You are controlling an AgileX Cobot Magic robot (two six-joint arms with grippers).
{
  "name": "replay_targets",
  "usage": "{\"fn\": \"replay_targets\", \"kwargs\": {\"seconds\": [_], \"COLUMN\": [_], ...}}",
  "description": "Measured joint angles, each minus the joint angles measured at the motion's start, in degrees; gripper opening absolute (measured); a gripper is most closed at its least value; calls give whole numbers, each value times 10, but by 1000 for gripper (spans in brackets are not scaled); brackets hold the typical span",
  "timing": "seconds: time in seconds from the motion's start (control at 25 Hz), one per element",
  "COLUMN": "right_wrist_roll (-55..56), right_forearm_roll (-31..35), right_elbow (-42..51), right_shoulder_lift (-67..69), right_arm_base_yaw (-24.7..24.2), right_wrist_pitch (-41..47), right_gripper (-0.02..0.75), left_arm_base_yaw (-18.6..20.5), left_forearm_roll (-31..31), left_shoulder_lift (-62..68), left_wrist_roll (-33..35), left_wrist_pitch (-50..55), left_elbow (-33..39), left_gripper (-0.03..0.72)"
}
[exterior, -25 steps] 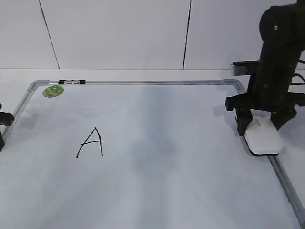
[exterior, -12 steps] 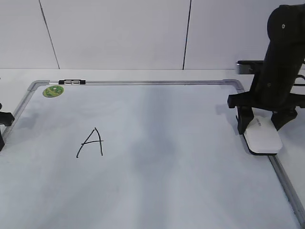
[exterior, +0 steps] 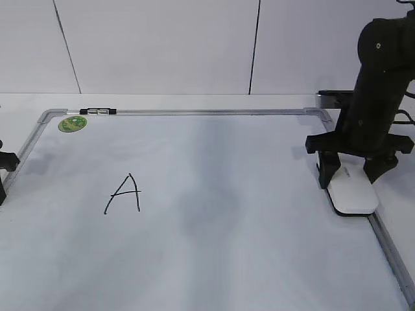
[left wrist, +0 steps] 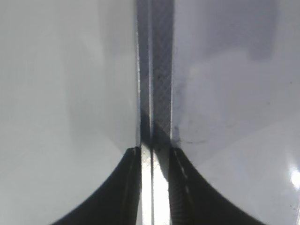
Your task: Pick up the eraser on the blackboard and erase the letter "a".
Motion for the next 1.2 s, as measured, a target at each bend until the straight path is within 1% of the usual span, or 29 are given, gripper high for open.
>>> {"fn": "replay_targets", "kwargs": {"seconds": [1.2], "right_wrist_roll": [-32], "right_forearm_roll": [0], "right_elbow": [0], "right_shoulder_lift": [1], "right_arm_base_yaw": [0], "right_wrist_pitch": [-14], "right_gripper": [524], "left_arm_base_yaw": [0], "left_forearm_roll": [0], "left_shoulder_lift": [0], "left_wrist_roll": [0], "left_wrist_pitch": [1], "left_elbow": [0], "left_gripper": [130]}}
